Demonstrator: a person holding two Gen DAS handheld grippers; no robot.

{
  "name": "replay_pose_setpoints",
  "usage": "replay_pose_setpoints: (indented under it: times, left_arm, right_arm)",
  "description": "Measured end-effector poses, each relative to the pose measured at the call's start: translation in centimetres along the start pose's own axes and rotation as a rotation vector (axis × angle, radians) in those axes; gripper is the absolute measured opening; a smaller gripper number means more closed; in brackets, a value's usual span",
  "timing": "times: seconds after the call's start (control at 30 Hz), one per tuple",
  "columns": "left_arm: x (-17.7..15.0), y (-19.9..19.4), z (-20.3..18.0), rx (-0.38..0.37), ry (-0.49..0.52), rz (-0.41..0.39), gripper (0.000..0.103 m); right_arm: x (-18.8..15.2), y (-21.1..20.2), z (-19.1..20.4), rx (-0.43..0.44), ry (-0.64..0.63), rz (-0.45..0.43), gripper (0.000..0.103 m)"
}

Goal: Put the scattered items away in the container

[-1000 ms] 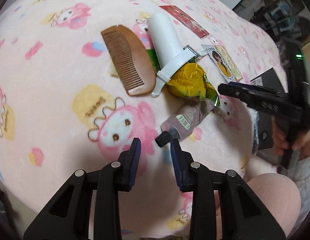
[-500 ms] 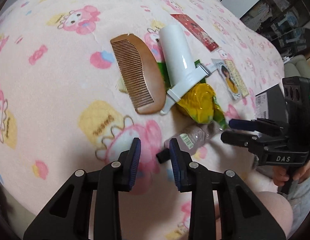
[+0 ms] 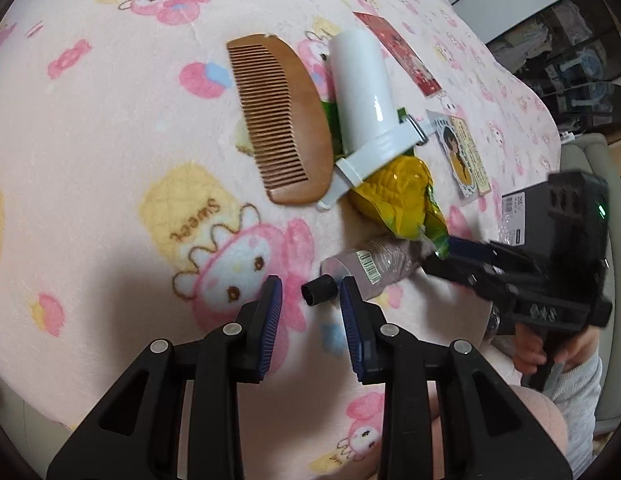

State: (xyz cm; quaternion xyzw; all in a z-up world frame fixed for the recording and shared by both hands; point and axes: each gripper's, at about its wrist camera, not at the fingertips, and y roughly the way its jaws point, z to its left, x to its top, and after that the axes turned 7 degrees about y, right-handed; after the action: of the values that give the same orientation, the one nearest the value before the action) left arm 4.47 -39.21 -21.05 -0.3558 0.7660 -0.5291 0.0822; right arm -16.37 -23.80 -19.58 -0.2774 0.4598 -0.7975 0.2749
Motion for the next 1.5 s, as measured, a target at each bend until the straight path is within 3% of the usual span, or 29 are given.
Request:
replay_pose_setpoints:
  times: [0.13,0.27,0.4,0.5,0.67,0.83,1.0,1.07,1.1,1.13,1.23,1.43,1.5]
  left_arm:
    - [-0.1,-0.4,0.8,-0.023,-0.029,-0.015,0.030]
    - [-0.1,-0.1,0.8,-0.033,-0.028,-0.009,0.031]
    - [0.5,0.8,2.1,-0.125,-0.083,-0.008,0.031]
    - [0.5,1.5,3.5,-0.194,-0.141,0.012,0.031]
    - [0.5,1.3,3.3,-0.154,-0.148,0.005,0.031]
    - [0.9,1.3,2.8,-0.107,-0.142,-0.014,0.032]
    - [0.8,1.2,2.8,-0.134,-0.148,-0.012,0.032]
    - [0.7,1.2,2.7,-0.199,-0.146,-0.009,0.040]
    - [0.6,1.2,2.4,-0.233,-0.142,-0.005,0.050]
    - [0.5,1.3,2.2,-0.245,-0.138,-0.004,0.051]
    - [0.5,1.8,1.7,-0.154,-0.121,-0.006,0.042]
    - [0.4,1.1,0.4,-0.114,-0.064,-0.016,0.036]
    - [0.3,0.6,0.2,-0.110,-0.053,-0.021,0.033]
  right_arm:
    - [-0.9,-0.7,1.0,0.027,-0.040,0.028,0.056]
    - [-0.9,1.0,-0.2,-0.021,-0.029,0.043,0.055]
    - [0.1,1.3,-1.9,0.001,0.064,-0.015,0.055]
    - [0.8,2.2,-3.0,0.048,0.123,-0.010,0.056]
    - [0.7,2.6,-3.3,0.057,0.129,-0.001,0.055]
    - [0.4,2.9,-1.5,0.025,0.121,-0.007,0.048]
    - [0.1,2.5,-1.2,-0.002,0.112,-0.016,0.048]
    - [0.0,2.1,-0.8,-0.017,0.092,-0.019,0.047]
    - [0.0,2.0,-0.5,-0.025,0.080,-0.022,0.046]
    - [-0.1,2.0,-0.2,-0.035,0.070,-0.025,0.045]
    - [-0.1,2.2,0.6,-0.076,0.044,-0.029,0.045]
    - [-0.5,2.4,1.4,-0.089,0.015,-0.028,0.043]
    - [-0.6,1.7,1.9,-0.045,0.003,-0.050,0.041]
